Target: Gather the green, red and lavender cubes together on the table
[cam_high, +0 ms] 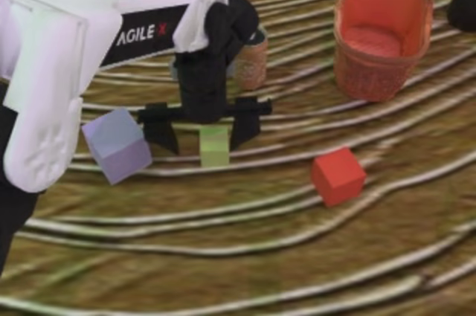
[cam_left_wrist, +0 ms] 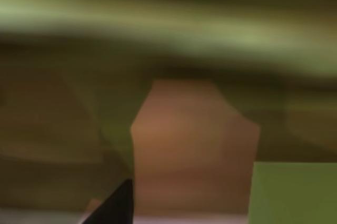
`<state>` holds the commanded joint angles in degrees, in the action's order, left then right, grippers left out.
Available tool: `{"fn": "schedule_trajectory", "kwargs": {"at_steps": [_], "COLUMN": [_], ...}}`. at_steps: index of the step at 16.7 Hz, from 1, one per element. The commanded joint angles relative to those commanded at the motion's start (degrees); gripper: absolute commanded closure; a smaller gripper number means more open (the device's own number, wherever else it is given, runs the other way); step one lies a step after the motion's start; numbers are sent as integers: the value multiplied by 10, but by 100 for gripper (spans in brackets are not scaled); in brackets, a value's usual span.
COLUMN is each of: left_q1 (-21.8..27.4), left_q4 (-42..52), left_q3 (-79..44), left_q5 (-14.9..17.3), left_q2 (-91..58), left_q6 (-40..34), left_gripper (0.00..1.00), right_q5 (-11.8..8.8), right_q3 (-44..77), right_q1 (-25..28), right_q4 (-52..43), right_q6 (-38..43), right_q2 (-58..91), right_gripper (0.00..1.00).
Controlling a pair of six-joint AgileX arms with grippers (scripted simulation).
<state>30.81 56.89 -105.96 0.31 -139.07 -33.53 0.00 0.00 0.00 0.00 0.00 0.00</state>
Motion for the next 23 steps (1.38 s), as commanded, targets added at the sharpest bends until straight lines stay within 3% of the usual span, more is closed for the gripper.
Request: {"fn": "schedule_trajectory", "kwargs": {"at_steps": [7,17,23], "left_q1": [0,-2,-10], "left_q4": [0,12,120], "left_q3": [0,-4,-83], "left_q5": [0,-8,-9], "left_q2": [0,20,44], "left_q6": [0,7,6], "left_gripper": [98,100,100], "right_q5": [0,0,0], "right_q3": [0,0,0], "right_q1": [0,0,0], "right_q4": [0,0,0], "right_q6": [0,0,0], "right_q2": [0,0,0], "right_gripper": [0,0,0]}}
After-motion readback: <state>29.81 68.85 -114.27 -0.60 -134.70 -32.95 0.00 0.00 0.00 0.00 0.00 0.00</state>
